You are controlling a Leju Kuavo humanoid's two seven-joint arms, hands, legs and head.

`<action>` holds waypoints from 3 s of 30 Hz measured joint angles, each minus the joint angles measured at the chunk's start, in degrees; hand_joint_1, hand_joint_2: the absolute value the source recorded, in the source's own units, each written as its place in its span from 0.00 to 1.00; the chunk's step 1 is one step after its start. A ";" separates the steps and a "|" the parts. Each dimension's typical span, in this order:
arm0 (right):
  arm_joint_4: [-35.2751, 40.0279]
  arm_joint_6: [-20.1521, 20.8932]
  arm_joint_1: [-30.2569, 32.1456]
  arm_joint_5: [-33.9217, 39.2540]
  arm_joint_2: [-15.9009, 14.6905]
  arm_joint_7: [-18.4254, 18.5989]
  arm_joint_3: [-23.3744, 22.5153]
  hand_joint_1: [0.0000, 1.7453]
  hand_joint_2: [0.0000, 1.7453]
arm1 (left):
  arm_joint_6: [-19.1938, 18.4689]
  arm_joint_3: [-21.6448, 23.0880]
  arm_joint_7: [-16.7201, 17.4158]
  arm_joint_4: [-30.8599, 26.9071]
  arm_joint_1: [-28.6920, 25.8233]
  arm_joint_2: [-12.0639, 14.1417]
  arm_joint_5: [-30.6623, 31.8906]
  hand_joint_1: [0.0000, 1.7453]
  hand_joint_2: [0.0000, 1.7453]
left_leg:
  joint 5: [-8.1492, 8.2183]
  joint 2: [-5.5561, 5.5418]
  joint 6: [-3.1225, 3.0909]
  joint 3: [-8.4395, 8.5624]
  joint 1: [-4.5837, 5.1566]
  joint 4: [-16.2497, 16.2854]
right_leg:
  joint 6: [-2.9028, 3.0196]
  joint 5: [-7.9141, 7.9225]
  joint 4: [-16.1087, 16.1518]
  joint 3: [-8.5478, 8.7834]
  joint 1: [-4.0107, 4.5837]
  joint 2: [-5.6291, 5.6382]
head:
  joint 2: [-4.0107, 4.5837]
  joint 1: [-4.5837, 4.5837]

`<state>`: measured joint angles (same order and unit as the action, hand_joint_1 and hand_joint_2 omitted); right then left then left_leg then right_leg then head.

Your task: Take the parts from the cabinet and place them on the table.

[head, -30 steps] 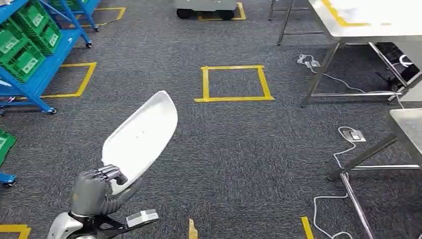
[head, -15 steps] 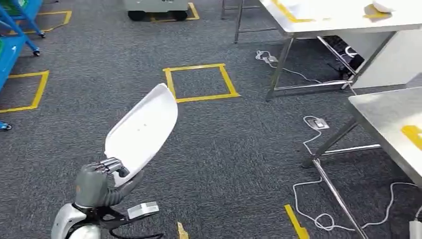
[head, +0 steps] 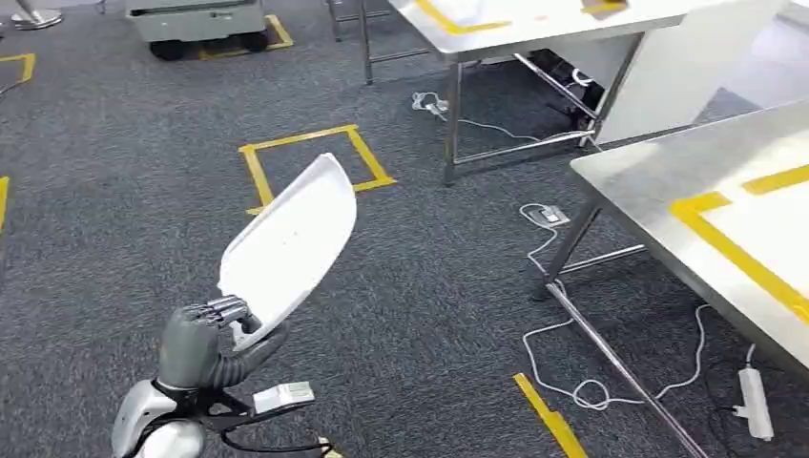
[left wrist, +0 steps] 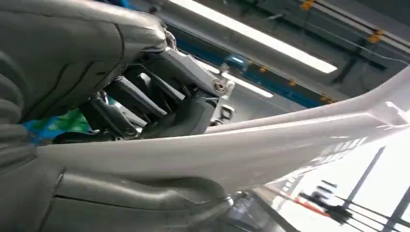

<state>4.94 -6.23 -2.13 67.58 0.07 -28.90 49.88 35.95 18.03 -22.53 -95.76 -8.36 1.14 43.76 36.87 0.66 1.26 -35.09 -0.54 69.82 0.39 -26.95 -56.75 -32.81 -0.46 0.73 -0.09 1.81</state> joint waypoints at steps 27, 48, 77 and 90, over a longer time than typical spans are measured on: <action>-0.04 -0.26 -0.12 0.55 -0.24 1.42 1.25 0.00 0.00 | -2.73 0.55 0.00 0.20 2.57 -0.81 3.06 1.00 1.00 | -7.59 5.70 -0.65 4.76 0.41 -12.36 | -0.99 -0.36 -0.21 0.18 0.01 -2.54 | 0.00 -0.72; 0.22 0.48 -0.27 0.83 -0.39 1.55 3.30 0.00 0.00 | -5.53 5.01 0.31 -0.33 5.20 -0.61 2.71 1.00 1.00 | -9.04 1.69 -3.10 3.31 -0.02 -12.38 | -3.47 -7.41 -18.40 -10.16 -0.23 -0.34 | 0.00 -1.18; 0.42 1.51 -0.91 1.01 -0.48 2.93 5.97 0.00 0.00 | -8.35 6.23 7.83 3.13 11.68 -0.96 2.95 1.00 1.00 | -9.58 -0.48 -3.01 3.02 -0.22 -12.65 | -3.53 -6.91 -15.27 -9.15 -0.32 -0.35 | 0.00 -1.40; 0.61 3.48 -0.66 1.55 -0.55 2.62 6.89 0.00 0.00 | -8.04 5.24 9.38 5.82 13.91 -1.79 3.61 1.00 1.00 | -5.75 0.17 -0.03 1.70 -0.24 -7.85 | -0.70 -0.50 -0.44 0.16 -0.47 -1.03 | 0.00 -0.87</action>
<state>5.55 -2.75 -2.80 69.13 -0.48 -26.27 56.76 27.91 23.28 -13.16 -89.94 5.55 -0.66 47.36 31.12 0.83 1.23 -33.39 -0.78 61.97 -0.31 -27.45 -57.19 -32.65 -0.93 -0.30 -0.09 0.94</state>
